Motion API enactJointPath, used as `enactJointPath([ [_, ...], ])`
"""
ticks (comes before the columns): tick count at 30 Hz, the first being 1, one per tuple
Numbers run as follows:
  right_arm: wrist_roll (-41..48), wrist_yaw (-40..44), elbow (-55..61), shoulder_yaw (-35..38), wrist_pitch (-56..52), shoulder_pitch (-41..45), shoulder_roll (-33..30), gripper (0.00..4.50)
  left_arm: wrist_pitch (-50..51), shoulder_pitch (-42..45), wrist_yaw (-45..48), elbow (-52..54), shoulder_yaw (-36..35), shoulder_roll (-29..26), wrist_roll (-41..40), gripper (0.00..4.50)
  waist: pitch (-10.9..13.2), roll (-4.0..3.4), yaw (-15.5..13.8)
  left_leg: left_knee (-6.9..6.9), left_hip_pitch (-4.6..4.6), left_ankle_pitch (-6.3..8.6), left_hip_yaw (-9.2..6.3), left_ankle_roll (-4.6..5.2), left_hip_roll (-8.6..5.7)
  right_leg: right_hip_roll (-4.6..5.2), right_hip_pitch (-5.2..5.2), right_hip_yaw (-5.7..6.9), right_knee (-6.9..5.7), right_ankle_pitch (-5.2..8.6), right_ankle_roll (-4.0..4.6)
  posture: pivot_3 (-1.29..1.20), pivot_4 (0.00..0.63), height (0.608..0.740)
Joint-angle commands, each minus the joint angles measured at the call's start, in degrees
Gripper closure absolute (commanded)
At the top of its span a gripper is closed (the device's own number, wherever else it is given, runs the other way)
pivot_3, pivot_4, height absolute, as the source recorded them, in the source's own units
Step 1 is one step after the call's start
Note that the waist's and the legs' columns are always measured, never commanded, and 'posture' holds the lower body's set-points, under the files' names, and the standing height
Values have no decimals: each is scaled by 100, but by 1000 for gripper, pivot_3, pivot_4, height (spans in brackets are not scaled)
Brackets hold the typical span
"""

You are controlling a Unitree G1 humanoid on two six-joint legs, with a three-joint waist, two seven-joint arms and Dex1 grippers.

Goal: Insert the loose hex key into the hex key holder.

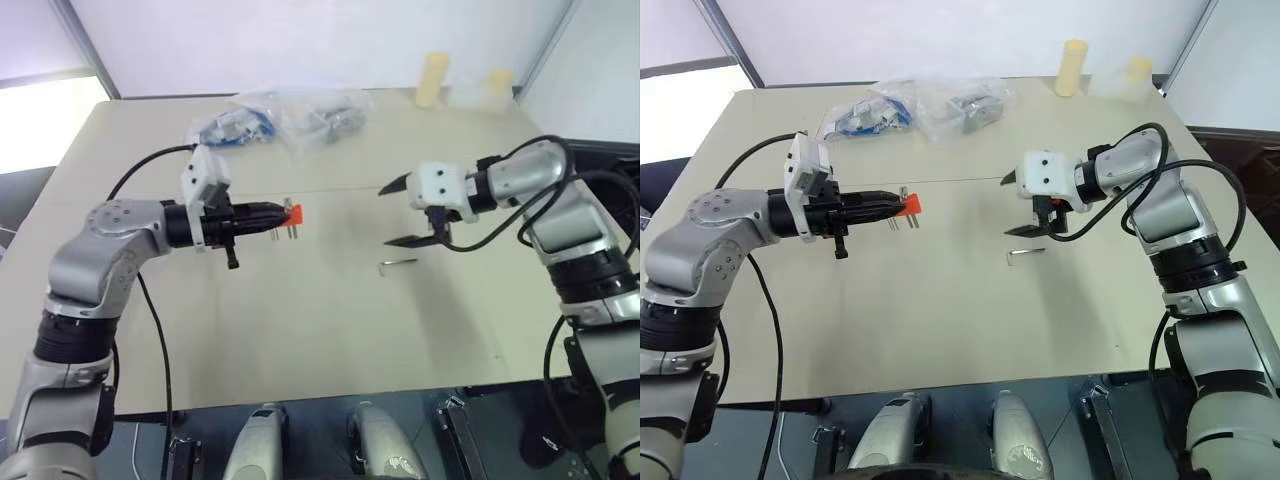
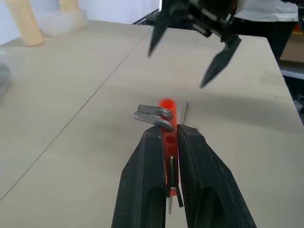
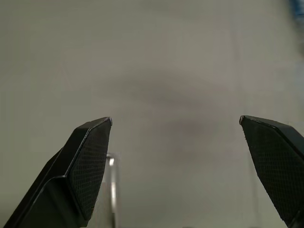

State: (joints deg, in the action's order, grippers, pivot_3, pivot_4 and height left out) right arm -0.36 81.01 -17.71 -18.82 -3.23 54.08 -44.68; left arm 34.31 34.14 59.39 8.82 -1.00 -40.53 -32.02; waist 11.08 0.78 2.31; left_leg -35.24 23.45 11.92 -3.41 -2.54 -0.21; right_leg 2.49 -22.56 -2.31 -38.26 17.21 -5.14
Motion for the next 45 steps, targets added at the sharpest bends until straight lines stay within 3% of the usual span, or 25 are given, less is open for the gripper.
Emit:
enactJointPath([
  [1,-201,348,-732,-182,436,432,184,27,-115,51,-102,261,-182,-18,-22,4051,0,1,9,-1,0,0,1,0,0,1,-1,0,0,0,0,0,150,740],
  [7,-665,475,-2083,-496,1363,909,560,27,-20,-76,-214,489,-235,-43,-79,4051,0,1,19,4,1,0,1,0,2,-1,-8,-1,-2,0,0,0,150,740],
  [15,-1483,-91,-3429,-792,2308,1294,938,27,60,-141,-331,642,-304,-102,-113,4051,0,1,10,2,1,-1,1,-1,1,-1,-9,-2,-4,0,0,0,150,740],
  [24,-1966,-452,-3770,-927,2852,1150,1024,27,95,-185,-397,725,-342,-151,-123,4051,0,1,18,1,1,-1,1,-2,0,-2,-7,-2,-6,0,0,0,150,740],
  [27,-1989,-455,-3724,-927,2872,1065,1032,824,78,-171,-395,706,-331,-162,-107,4051,0,1,19,1,0,-1,0,-2,0,-2,-6,-2,-6,0,-1,0,150,740],
  [34,-1864,-266,-3467,-814,2740,798,1048,4330,36,-163,-363,670,-287,-186,-84,4051,-1,2,34,-3,-13,-1,1,-2,1,-6,6,-2,-10,-1,0,0,150,740],
  [40,-1769,-279,-3039,-660,2534,578,971,4432,-14,-148,-348,630,-262,-165,-49,4051,-1,2,31,-3,-14,-1,0,-3,2,-6,6,-2,-13,-1,0,0,150,740],
  [45,-1310,-1009,-2507,18,2117,404,1058,4432,-27,-130,-345,606,-257,-128,-60,4051,0,1,27,-1,-11,-1,0,-3,3,-5,2,-3,-13,-1,0,0,150,740],
])
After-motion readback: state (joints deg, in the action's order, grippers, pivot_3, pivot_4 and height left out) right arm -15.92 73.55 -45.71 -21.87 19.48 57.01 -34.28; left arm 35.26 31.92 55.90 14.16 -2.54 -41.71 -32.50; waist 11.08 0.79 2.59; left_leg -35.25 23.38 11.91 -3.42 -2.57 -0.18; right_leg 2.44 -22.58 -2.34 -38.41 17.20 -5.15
